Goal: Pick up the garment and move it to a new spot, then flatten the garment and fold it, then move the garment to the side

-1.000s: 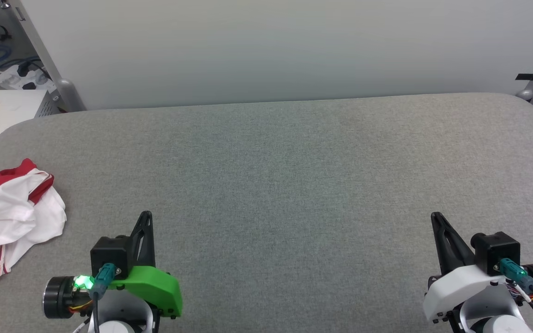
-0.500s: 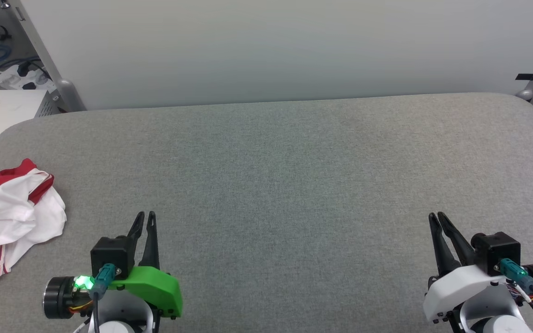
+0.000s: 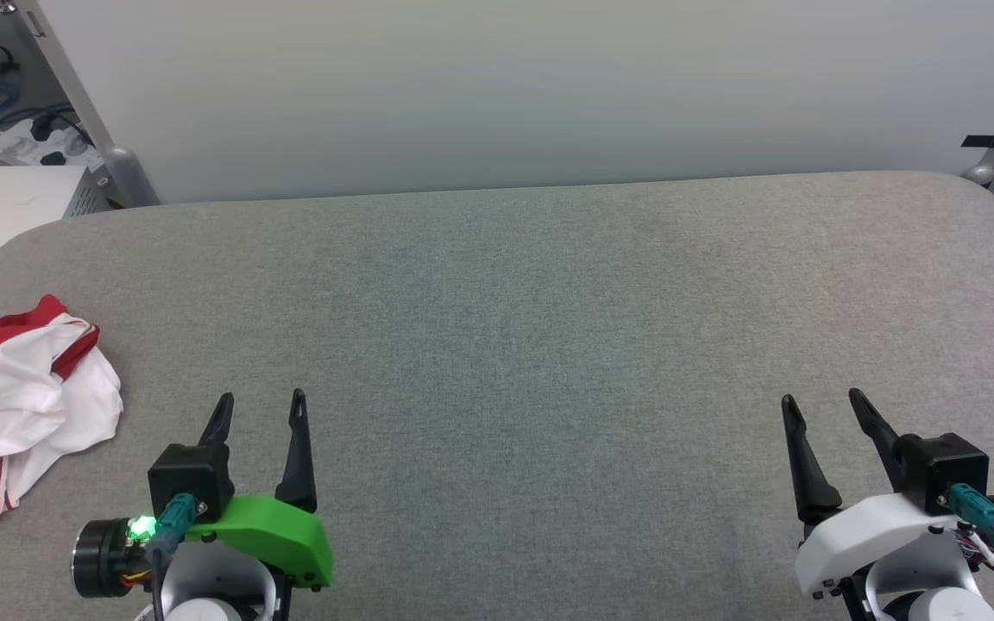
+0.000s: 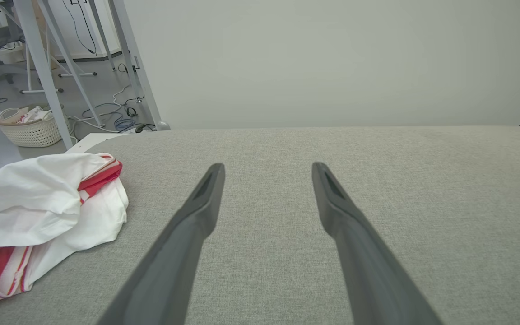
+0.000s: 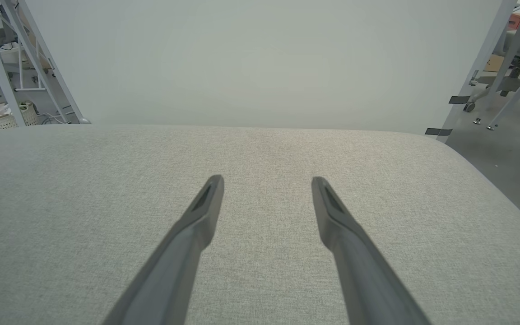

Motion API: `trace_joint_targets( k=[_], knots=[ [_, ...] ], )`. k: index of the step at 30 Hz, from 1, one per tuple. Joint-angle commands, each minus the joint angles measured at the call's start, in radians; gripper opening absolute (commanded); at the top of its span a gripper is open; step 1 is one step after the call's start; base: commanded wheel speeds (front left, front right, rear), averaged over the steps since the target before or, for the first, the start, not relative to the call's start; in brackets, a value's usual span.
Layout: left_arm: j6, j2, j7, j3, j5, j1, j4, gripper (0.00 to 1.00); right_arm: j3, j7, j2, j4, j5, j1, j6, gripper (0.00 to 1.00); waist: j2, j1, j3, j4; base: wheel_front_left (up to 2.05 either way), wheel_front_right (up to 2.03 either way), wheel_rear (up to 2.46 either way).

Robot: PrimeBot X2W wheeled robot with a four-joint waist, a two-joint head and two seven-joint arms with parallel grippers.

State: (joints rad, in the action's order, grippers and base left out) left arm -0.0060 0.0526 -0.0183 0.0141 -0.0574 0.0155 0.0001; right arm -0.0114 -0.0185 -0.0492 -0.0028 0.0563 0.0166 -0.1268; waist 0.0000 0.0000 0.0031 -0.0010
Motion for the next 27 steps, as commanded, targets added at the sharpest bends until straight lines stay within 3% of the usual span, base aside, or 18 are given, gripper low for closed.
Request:
trace_joint_targets(
  k=[1, 13, 27],
  knots=[
    [-0.001, 0.0, -0.01, 0.007, -0.011, -0.01, -0.006, 1.0, -0.005, -0.012, 0.0, -0.006, 0.006, -0.007, -0.001, 1.0, 0.0, 0.0, 0.001, 0.0, 0.0, 0.0, 0.0],
    [0.033, 0.0, -0.035, -0.012, 0.036, -0.01, -0.02, 1.0, -0.002, -0.037, 0.0, -0.03, -0.031, -0.007, -0.001, 1.0, 0.0, 0.0, 0.006, 0.0, 0.0, 0.0, 0.0],
    [0.032, 0.0, -0.064, -0.017, 0.042, -0.007, -0.018, 1.0, -0.003, -0.066, 0.0, -0.047, -0.032, -0.003, -0.001, 1.0, 0.0, 0.0, 0.005, 0.0, 0.0, 0.0, 0.0]
  ],
)
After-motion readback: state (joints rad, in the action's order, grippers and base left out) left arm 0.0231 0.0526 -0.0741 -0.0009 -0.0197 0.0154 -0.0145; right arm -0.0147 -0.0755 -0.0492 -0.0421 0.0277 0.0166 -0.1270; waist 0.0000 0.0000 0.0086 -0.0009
